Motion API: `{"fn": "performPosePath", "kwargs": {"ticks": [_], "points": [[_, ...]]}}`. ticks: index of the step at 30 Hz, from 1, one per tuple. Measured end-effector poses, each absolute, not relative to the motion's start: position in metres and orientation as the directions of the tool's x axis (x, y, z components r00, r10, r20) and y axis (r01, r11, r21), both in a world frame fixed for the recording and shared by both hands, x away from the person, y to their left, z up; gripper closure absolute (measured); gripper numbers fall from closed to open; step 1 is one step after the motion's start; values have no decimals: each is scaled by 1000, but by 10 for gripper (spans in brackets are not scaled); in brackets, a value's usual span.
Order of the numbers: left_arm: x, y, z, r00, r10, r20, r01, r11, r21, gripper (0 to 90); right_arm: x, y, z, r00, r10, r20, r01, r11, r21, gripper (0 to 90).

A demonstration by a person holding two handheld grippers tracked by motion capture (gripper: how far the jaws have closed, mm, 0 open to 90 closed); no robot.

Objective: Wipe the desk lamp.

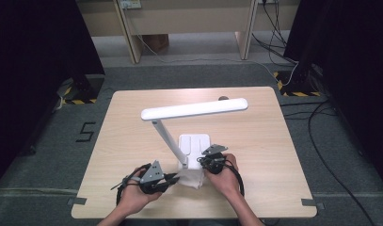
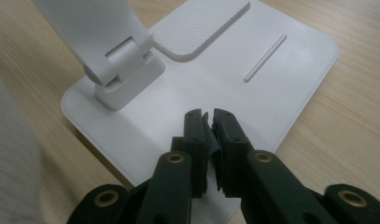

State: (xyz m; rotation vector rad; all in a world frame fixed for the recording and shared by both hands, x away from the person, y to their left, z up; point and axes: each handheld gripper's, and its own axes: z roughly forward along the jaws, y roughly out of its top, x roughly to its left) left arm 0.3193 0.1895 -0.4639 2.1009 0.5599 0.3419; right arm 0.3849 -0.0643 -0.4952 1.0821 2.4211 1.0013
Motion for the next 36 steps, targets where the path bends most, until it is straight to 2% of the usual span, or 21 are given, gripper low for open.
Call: {"fn": "performPosePath", "kwargs": {"ticks": [7,20,36], "points": [[322,209,-442,839,540,68,230,-465,855,812,385,-65,-494,-689,725,24,535,485,692,900],[333,229,-424,781,619,84,216,-393,894,816,387,-65,-493,-694,719,32,542,493,681,900],[350,232,-420,689,724,17,254,-264,931,818,386,-67,-496,-687,725,49,541,465,701,900]]}}
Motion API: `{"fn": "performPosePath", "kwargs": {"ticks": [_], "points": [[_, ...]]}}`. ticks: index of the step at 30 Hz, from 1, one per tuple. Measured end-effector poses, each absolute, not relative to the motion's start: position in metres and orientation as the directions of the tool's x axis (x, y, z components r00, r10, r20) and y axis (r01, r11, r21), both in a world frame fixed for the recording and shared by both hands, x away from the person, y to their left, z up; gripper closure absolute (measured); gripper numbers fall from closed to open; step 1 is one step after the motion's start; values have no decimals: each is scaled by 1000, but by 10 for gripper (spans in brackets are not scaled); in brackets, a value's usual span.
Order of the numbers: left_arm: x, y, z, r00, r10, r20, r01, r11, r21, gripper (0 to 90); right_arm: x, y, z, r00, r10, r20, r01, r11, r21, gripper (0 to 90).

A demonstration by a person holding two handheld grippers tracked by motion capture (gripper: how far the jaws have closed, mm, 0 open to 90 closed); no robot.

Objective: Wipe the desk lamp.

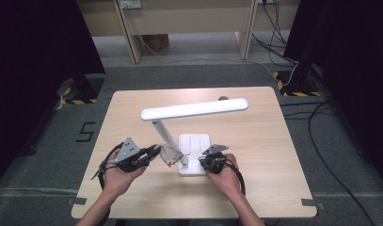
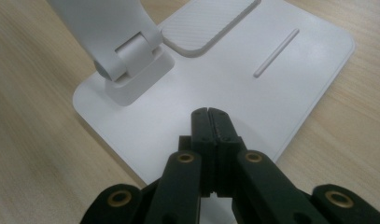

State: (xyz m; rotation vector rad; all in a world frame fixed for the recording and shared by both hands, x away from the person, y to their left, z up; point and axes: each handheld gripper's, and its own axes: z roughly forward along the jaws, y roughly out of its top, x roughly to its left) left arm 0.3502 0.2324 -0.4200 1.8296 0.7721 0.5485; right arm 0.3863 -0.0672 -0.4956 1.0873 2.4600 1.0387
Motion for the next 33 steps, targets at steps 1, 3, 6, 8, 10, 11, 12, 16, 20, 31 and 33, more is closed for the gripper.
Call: {"fn": "performPosePath", "kwargs": {"ticks": [1,3,6,8,10,11,12,16,20,31,33], "points": [[351,233,-419,682,731,9,257,-251,933,819,386,-67,-496,-686,726,50,541,464,701,900],[354,235,-417,655,756,9,258,-235,937,819,386,-67,-496,-687,725,49,541,465,701,900],[357,238,-415,636,772,2,261,-217,941,818,386,-67,-496,-688,724,47,539,467,701,900],[359,240,-413,623,783,-3,264,-207,942,818,386,-67,-496,-686,726,49,541,464,701,900],[362,244,-411,603,798,-11,267,-188,945,819,386,-67,-496,-686,726,50,541,463,702,900],[363,246,-409,592,806,-14,266,-179,947,819,386,-67,-496,-686,726,50,541,463,702,900],[363,248,-407,582,813,-21,265,-165,950,819,386,-67,-496,-686,726,49,541,463,702,900],[365,258,-397,563,826,-35,242,-124,962,818,386,-67,-496,-685,727,49,540,462,704,900],[363,260,-393,555,831,-42,233,-107,966,818,387,-68,-496,-689,723,51,539,464,703,900],[361,264,-379,504,854,-131,216,22,976,819,387,-68,-497,-686,725,56,539,455,709,900],[361,265,-377,504,854,-132,213,25,977,819,387,-68,-497,-686,725,56,539,455,709,900]]}}
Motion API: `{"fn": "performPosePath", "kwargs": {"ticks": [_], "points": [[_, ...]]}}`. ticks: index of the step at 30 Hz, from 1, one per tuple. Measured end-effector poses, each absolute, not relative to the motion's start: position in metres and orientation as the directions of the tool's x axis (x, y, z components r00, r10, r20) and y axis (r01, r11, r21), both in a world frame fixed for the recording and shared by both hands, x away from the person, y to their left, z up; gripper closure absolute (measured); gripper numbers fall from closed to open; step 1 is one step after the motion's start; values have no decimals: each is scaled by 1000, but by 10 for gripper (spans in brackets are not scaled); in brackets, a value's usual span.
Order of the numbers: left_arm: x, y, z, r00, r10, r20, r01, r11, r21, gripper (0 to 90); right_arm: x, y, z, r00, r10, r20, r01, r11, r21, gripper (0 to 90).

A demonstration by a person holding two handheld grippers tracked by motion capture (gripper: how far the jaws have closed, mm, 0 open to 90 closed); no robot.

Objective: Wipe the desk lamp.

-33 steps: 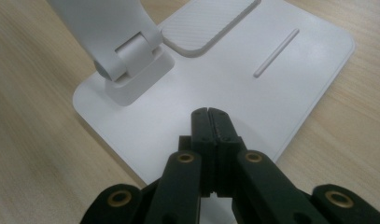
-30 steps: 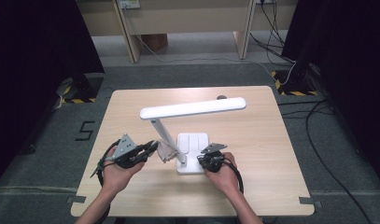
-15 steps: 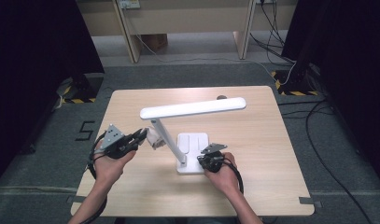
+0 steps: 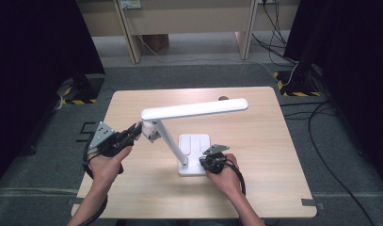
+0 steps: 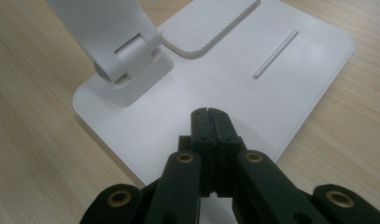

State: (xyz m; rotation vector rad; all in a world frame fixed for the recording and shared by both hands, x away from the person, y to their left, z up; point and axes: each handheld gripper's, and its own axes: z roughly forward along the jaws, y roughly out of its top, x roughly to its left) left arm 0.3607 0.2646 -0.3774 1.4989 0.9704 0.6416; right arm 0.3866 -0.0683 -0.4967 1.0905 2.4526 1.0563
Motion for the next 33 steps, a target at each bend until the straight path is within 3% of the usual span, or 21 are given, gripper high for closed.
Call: {"fn": "performPosePath", "kwargs": {"ticks": [21,33], "points": [[356,264,-339,501,843,-196,149,140,979,818,388,-68,-496,-696,717,37,524,473,708,897],[357,272,-329,482,857,-183,114,146,983,818,387,-68,-497,-693,720,37,523,467,713,897]]}}
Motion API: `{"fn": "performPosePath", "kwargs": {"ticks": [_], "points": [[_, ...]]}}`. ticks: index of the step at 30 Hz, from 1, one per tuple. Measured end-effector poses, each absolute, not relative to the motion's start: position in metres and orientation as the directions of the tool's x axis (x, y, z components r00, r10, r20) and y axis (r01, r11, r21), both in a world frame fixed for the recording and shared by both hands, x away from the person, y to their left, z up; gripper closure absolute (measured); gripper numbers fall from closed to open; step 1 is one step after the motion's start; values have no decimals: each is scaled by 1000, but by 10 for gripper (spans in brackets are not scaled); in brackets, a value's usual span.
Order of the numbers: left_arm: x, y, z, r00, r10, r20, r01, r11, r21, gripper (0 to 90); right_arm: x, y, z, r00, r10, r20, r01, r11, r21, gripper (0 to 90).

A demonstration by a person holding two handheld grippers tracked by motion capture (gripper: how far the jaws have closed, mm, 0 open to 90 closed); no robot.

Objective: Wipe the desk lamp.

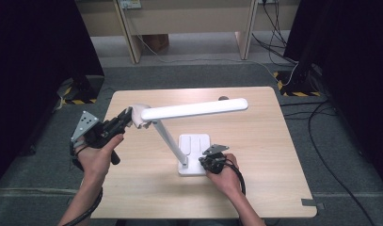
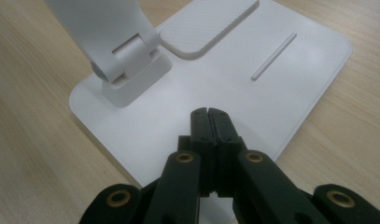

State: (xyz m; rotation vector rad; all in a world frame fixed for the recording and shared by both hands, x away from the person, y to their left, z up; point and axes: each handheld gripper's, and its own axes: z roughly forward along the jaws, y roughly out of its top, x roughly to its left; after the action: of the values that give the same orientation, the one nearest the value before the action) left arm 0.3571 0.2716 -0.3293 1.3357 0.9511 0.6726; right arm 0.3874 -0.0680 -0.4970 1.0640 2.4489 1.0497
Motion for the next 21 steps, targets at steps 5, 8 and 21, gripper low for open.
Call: {"fn": "performPosePath", "kwargs": {"ticks": [5,8,21], "points": [[357,278,-324,463,866,-186,98,158,983,818,388,-68,-497,-692,721,39,527,468,710,896],[356,282,-319,455,870,-188,83,169,982,818,388,-68,-497,-693,720,38,525,468,711,896],[347,271,-305,463,876,-136,40,133,990,817,388,-68,-497,-689,724,42,528,462,713,894]]}}
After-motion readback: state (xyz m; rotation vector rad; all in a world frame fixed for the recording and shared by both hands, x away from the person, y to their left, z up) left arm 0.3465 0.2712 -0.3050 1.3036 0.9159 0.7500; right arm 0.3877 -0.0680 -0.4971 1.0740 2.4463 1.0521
